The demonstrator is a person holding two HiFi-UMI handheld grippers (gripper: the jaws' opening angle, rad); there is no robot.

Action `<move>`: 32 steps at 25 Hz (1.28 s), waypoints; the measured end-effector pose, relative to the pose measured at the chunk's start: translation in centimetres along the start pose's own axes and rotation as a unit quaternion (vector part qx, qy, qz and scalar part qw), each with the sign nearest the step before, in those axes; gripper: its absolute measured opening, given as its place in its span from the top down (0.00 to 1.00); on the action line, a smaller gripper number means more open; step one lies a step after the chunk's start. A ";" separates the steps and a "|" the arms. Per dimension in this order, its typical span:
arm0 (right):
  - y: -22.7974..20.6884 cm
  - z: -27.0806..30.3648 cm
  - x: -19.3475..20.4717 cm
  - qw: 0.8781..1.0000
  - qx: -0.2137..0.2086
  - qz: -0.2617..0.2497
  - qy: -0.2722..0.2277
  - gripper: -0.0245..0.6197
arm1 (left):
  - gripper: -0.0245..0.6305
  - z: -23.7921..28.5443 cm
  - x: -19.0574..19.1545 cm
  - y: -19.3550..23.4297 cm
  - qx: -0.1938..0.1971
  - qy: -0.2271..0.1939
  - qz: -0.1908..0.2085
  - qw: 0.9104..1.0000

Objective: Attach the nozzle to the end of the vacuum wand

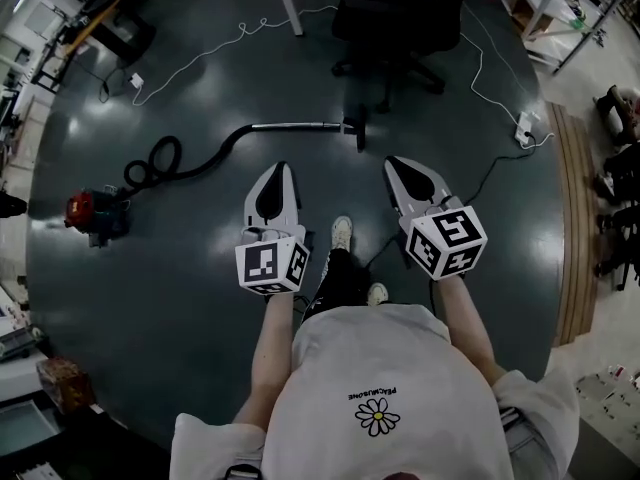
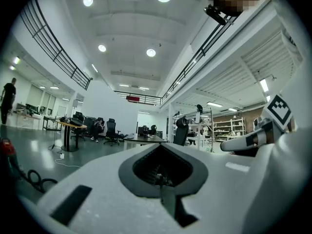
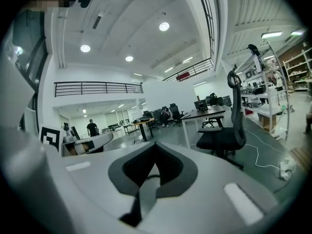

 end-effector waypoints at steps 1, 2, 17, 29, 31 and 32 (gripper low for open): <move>-0.3 1.7 -0.4 1.000 -0.006 -0.002 0.001 0.95 | 0.96 1.4 0.0 1.1 0.000 -0.003 -0.001 1.000; -0.5 3.4 -0.9 1.000 -0.013 -0.002 0.003 0.95 | 0.96 2.8 -0.1 2.3 0.002 -0.007 -0.005 1.000; -12.8 24.3 -8.2 0.997 0.037 -0.004 0.066 0.95 | 0.96 25.9 -3.3 16.1 0.032 0.013 -0.014 0.999; -22.2 35.3 -8.5 0.989 0.024 0.005 0.147 0.92 | 0.96 39.7 -1.3 19.0 0.044 0.063 -0.034 0.996; -22.8 36.0 -8.2 0.988 0.026 0.005 0.155 0.91 | 0.96 40.9 -0.2 18.6 0.062 0.076 -0.027 0.995; -23.2 36.5 -7.9 0.987 0.024 0.003 0.160 0.90 | 0.96 41.7 0.4 18.3 0.076 0.083 -0.018 0.994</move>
Point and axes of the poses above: the fingertips, and each gripper's own axes: z forward along the fingers, y to its left, x out of its underside, the point moved 2 cm from there along -z, backward along the fingers, and after that the axes turned 9 degrees about y, right-handed, at the moved point
